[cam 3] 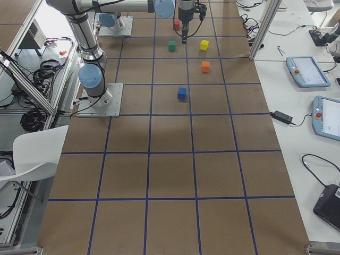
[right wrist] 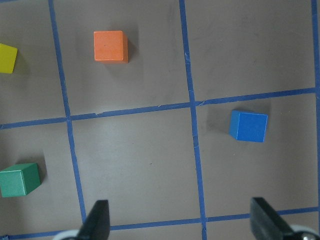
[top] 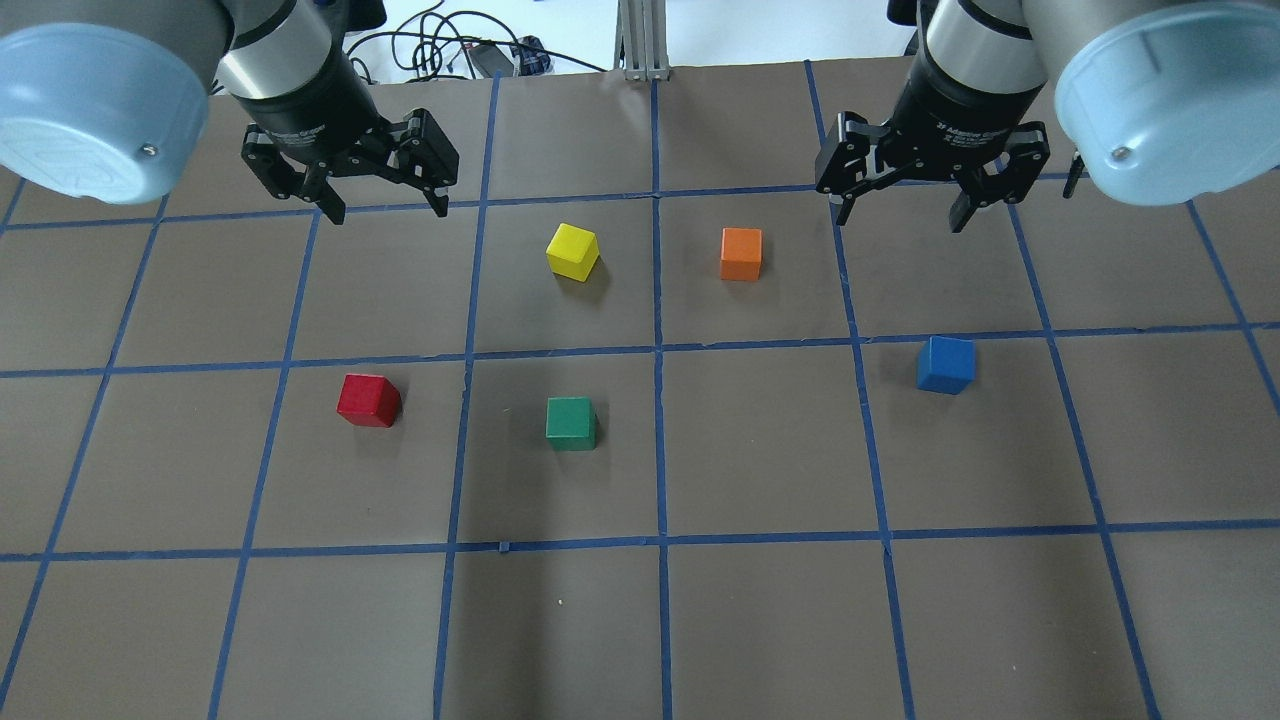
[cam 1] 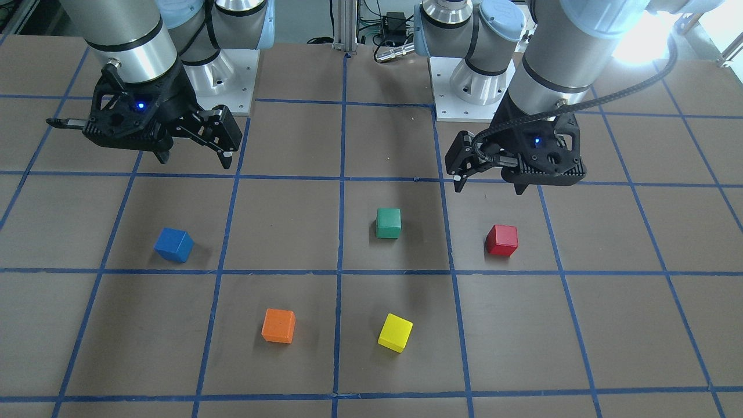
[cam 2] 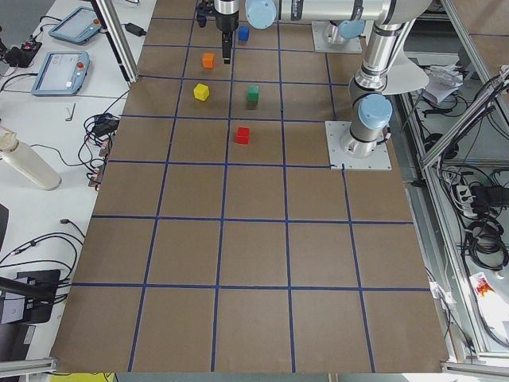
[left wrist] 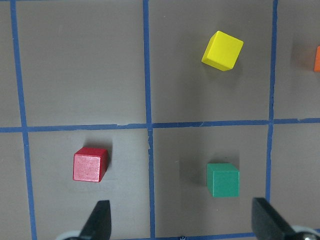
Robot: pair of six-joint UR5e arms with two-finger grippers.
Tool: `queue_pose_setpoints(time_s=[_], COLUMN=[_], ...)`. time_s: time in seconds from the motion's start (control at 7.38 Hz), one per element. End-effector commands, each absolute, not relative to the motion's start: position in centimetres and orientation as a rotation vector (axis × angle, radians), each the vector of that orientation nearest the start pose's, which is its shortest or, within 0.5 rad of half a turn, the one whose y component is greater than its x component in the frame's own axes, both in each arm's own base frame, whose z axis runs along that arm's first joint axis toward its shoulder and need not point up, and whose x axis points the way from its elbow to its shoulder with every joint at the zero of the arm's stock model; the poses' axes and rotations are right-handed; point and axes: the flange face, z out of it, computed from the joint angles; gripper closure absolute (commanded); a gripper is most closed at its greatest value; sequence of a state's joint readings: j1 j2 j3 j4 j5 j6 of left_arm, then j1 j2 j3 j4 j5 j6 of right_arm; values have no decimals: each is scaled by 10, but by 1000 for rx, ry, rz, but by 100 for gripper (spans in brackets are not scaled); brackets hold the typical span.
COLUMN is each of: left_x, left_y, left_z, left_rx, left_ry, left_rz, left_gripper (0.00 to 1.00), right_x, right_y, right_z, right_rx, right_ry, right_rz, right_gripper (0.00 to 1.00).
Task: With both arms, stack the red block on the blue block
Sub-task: 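Move the left gripper down over the red block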
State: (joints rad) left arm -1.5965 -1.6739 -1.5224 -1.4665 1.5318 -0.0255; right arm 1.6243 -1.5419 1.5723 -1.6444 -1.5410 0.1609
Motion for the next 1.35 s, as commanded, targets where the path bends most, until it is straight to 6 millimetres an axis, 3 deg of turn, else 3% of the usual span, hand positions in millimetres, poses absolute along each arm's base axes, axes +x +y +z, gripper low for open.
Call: queue_pose_setpoints(time_s=[0.0,0.41,0.54,0.68,0.81,0.95,1.08,1.22], left_x=[-151,-142,-122,-93,-74,-61,-55,-45], left_y=[-536,-534,-536,-534,-528,-531,-520,-515], left_z=[467,460,428,408,386,353,315,293], left_rx=[9,-18,-25,150,183,186,186,195], left_ry=[3177,3180,3176,3158,3158,3153,3146,3091], left_rz=[-84,-58,32,62,73,25,7,-115], left_gripper=[0,0,0,0,0,0,0,0], right_x=[163,163,162,163,163,162,163,163], right_y=[-500,-500,-500,-500,-499,-500,-499,-499], right_z=[481,481,481,481,482,482,482,482], right_rx=[166,166,168,166,166,168,166,166], right_ry=[3107,3107,3107,3106,3105,3107,3109,3107], right_rz=[-65,-67,-67,-67,-69,-67,-67,-67], right_gripper=[0,0,0,0,0,0,0,0])
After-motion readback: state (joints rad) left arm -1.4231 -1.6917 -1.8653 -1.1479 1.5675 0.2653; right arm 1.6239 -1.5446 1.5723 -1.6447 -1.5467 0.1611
